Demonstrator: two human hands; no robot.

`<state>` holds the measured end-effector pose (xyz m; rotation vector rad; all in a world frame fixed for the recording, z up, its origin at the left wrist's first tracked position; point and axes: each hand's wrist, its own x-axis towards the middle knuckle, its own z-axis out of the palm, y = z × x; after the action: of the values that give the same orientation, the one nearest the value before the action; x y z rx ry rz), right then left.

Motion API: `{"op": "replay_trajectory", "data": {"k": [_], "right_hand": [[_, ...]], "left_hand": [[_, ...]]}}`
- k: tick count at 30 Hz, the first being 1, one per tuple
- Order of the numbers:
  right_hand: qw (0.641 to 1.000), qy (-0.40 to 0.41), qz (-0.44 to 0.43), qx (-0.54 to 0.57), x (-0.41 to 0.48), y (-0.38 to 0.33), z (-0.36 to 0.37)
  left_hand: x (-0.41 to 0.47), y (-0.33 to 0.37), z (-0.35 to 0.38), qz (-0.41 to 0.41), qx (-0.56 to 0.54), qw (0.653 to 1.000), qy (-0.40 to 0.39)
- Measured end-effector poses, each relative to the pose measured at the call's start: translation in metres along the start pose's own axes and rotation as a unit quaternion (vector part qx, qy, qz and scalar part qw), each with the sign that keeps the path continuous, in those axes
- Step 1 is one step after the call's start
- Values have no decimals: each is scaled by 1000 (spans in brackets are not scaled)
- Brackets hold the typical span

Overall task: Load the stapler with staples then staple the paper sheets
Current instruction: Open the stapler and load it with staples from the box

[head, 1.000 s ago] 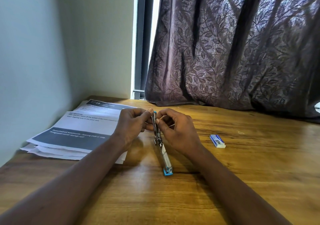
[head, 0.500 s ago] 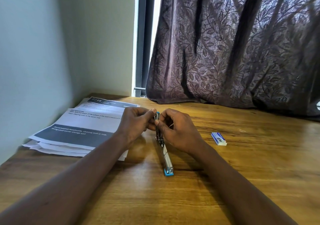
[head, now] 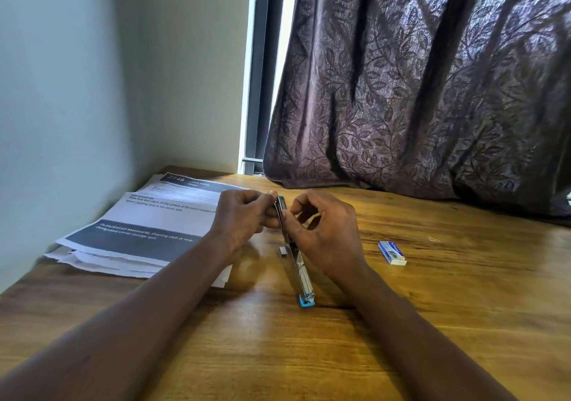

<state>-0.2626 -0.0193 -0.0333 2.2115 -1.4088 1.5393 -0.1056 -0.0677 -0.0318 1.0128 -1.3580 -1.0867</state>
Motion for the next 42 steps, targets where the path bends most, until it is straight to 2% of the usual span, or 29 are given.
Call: {"op": "replay_trajectory", "data": {"k": [4, 6, 10, 14, 16, 18, 20, 23, 25, 27, 29, 31, 33, 35, 37, 42], "right_hand": [[999, 28, -12, 24, 1, -4, -1], [997, 25, -10, 75, 0, -7, -1], [994, -4, -5, 106, 0, -10, -5], [978, 23, 73, 196, -1, -4, 1], [954, 21, 168, 248, 1, -2, -1], [902, -28, 288, 321, 4, -3, -6], [848, -91, 365, 374, 5, -4, -10], [801, -148, 403, 417, 3, -4, -8], [798, -134, 403, 428, 3, -2, -8], [808, -92, 395, 428, 6, 0, -9], [808, -39, 401, 430, 9, 4, -11], [800, 5, 420, 430, 11, 11, -12], [785, 33, 445, 430, 11, 19, -13], [767, 51, 472, 431, 11, 23, -13], [751, 63, 493, 435, 11, 23, -13], [728, 60, 519, 444, 13, 23, -14]], "left_hand": [[2, -2, -2, -7, -21, 1000, 17], [4, -2, -4, -26, -45, 998, 34], [4, 0, -5, -47, -87, 994, 53], [1, 1, 0, -15, -40, 999, 29], [-1, 1, 1, -12, -30, 999, 15], [-3, 3, 1, -14, -37, 999, -3], [-6, 5, 2, -17, -56, 998, -25], [-10, 9, 3, -22, -88, 995, -49], [-9, 10, 4, -18, -89, 994, -61], [-7, 7, 3, 9, -43, 997, -70], [-2, -1, -1, 82, 99, 988, -89], [3, -6, -6, 152, 283, 935, -150], [3, -6, -9, 164, 407, 872, -216], [2, -4, -9, 162, 451, 845, -237], [0, -2, -8, 167, 472, 835, -228], [1, -2, -7, 129, 460, 848, -228]]}}
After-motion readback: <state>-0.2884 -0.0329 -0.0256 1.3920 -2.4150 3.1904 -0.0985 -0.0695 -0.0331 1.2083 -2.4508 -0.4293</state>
